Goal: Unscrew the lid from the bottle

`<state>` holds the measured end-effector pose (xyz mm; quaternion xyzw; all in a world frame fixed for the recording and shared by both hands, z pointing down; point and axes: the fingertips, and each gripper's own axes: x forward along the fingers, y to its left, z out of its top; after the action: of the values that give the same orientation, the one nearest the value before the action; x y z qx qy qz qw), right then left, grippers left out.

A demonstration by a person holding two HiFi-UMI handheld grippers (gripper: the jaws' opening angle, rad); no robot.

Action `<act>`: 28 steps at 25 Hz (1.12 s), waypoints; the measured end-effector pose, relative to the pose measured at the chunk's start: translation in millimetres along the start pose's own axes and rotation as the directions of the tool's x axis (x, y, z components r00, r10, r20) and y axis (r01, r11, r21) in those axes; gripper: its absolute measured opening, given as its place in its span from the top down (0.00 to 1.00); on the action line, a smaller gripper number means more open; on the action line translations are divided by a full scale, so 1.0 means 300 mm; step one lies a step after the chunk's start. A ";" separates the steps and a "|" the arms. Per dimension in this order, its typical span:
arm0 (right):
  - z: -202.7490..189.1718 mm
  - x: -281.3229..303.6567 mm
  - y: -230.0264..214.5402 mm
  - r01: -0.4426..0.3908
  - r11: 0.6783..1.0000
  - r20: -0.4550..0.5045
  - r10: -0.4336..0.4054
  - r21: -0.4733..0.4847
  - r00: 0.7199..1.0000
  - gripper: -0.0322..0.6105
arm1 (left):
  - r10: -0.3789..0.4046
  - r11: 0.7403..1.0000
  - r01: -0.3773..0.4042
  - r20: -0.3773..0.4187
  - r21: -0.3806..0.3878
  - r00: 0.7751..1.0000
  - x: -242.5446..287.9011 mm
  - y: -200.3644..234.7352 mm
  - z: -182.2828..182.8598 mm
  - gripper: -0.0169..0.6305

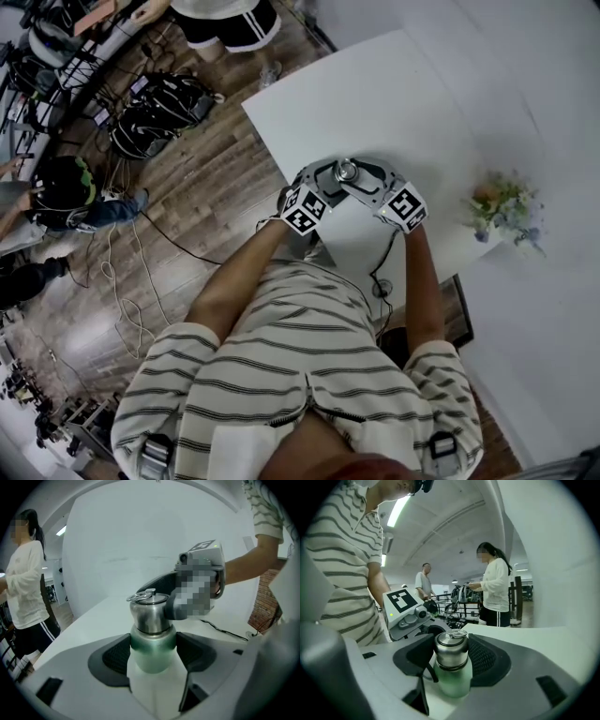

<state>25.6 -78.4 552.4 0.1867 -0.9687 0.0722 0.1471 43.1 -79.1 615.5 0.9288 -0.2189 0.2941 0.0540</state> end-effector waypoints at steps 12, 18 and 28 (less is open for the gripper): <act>0.033 -0.004 0.013 -0.248 0.966 -0.079 0.242 -0.072 0.967 0.58 | -0.005 1.000 0.005 -0.001 0.006 1.000 0.003 -0.006 -0.006 0.50; 0.065 -0.028 0.016 -0.236 0.969 -0.056 0.232 -0.075 0.971 0.58 | -0.001 1.000 0.001 0.003 0.005 1.000 -0.002 -0.005 -0.002 0.50; 0.128 -0.072 -0.017 0.042 0.999 0.064 -0.041 -0.010 0.997 0.58 | 0.000 1.000 0.000 0.038 -0.005 0.999 0.002 -0.001 -0.003 0.49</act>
<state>37.0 -83.2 509.7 0.2080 -0.9692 0.0577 0.1184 43.1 -78.8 616.5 0.9341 -0.2205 0.2760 0.0523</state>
